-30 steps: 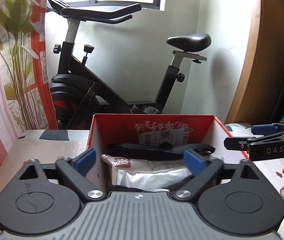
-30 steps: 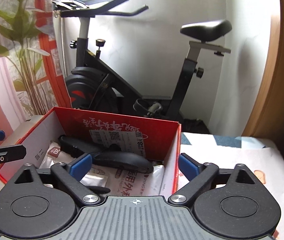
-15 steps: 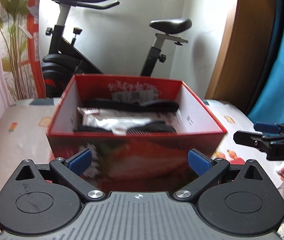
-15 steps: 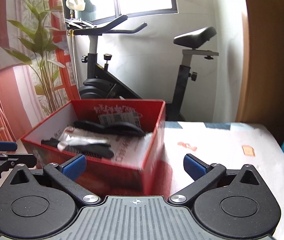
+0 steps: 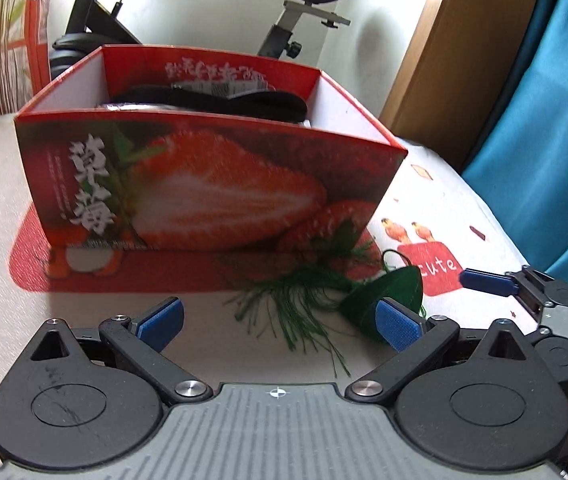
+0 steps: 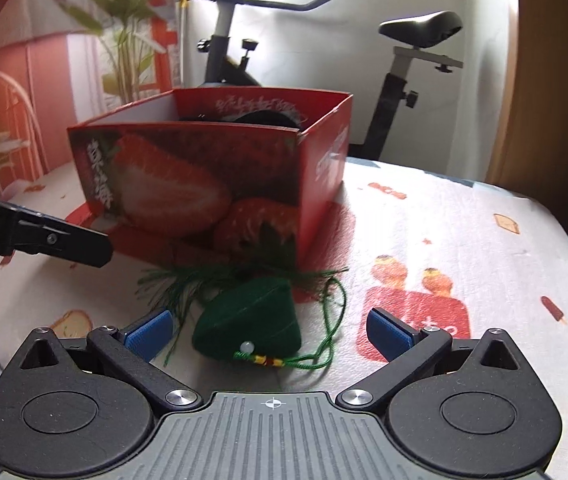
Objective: Organize soft objects
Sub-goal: 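Move both tools down and close them on the green felt sachet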
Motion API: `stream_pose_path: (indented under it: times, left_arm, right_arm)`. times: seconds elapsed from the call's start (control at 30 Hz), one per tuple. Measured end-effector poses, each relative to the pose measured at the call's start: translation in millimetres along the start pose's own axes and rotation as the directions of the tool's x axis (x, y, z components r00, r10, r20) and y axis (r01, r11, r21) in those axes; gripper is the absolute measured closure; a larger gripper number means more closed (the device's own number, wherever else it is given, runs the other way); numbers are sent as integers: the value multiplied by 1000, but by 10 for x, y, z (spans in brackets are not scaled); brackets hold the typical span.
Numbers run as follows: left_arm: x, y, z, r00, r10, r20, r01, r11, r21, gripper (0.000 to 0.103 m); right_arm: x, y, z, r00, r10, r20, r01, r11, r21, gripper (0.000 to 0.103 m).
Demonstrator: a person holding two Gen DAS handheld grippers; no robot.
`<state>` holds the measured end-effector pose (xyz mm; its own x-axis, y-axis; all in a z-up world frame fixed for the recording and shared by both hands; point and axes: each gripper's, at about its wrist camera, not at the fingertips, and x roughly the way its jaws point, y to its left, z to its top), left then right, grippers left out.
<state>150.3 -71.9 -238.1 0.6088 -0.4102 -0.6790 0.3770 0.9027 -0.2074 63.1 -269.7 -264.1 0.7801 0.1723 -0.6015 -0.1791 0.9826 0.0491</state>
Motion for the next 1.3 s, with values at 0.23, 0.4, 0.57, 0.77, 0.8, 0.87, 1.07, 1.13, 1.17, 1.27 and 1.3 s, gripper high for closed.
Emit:
stream_pose_path:
  times: [0.23,0.4,0.57,0.77,0.8,0.87,1.07,1.13,1.17,1.27,1.3]
  left_arm:
    - [161,-9,-80,999,-23,-24,23,1000,-16,5]
    - [312,3,-127,996,-72,-58,70,997,-45,19]
    - [428,-41,-120,988,-138,-67,133,988,-81,25]
    - [594,-150,-59,969,-233,-87,222,968,-120,32]
    - [626,-163,-49,965,-247,-92,234,963,-133,33]
    - [704,-203,-40,956,-274,-105,257,954,-151,33]
    - [872,-259,-76,935,-330,-132,304,935,-184,35]
    - [891,-233,-103,931,-340,-134,311,929,-199,36]
    - [897,-220,-111,930,-343,-133,313,927,-204,36]
    - [909,-205,-138,929,-346,-133,315,925,-211,40]
    - [907,-201,-140,931,-341,-130,311,928,-208,43]
  right_arm:
    - [133,-13,-24,999,45,-22,-46,999,-28,14]
    - [181,-114,-53,996,78,-30,-79,997,-24,28]
    - [212,-168,-58,993,110,-38,-111,994,-22,32]
    - [290,-167,-35,988,144,-50,-146,988,-44,34]
    - [298,-168,-31,987,151,-52,-154,987,-47,36]
    - [313,-166,-30,986,159,-54,-162,986,-48,37]
    - [328,-183,-40,983,178,-52,-180,983,-36,39]
    - [327,-162,-38,981,186,-55,-188,981,-39,40]
    - [329,-147,-37,980,190,-57,-192,980,-43,40]
    - [338,-87,-29,977,202,-64,-206,977,-60,40]
    - [335,-58,-26,978,198,-66,-202,977,-70,40]
